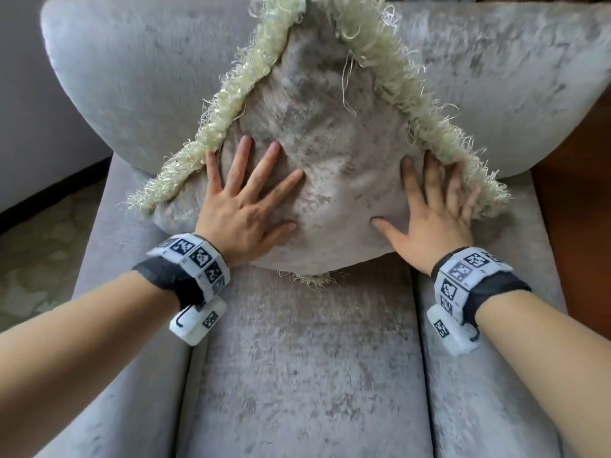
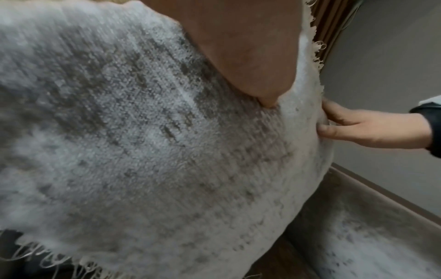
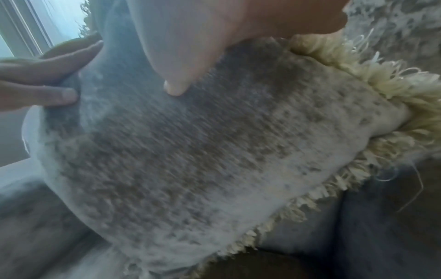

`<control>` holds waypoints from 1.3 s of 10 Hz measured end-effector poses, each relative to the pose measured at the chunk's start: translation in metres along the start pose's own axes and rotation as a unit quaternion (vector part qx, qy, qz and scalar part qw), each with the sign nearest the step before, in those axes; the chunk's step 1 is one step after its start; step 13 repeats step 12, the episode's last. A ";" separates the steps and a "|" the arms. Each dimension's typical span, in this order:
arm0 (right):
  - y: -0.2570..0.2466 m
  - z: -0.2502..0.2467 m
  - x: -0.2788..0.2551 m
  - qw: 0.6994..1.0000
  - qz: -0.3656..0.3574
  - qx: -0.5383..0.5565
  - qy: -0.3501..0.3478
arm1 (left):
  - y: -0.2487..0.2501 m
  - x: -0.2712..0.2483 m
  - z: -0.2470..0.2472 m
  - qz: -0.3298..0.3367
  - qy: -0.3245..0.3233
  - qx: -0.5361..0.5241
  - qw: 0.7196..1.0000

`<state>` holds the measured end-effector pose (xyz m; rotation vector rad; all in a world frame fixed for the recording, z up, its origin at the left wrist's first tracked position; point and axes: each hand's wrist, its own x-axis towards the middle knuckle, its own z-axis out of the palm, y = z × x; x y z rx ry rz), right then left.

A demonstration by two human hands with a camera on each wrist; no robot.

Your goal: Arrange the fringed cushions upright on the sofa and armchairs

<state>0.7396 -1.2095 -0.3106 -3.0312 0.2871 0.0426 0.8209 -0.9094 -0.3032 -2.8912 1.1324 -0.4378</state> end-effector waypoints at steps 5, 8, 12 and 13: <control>0.038 0.025 -0.009 0.998 0.042 -0.021 0.029 | -0.053 -0.044 0.016 -0.057 -0.064 0.038 0.996; 0.036 -0.018 -0.039 0.997 0.072 0.015 0.010 | -0.059 -0.070 -0.030 -0.297 -0.195 0.042 0.934; 0.021 -0.091 -0.070 0.993 0.080 0.034 -0.083 | -0.038 -0.047 -0.100 -0.272 -0.185 -0.014 0.944; 0.021 -0.091 -0.070 0.993 0.080 0.034 -0.083 | -0.038 -0.047 -0.100 -0.272 -0.185 -0.014 0.944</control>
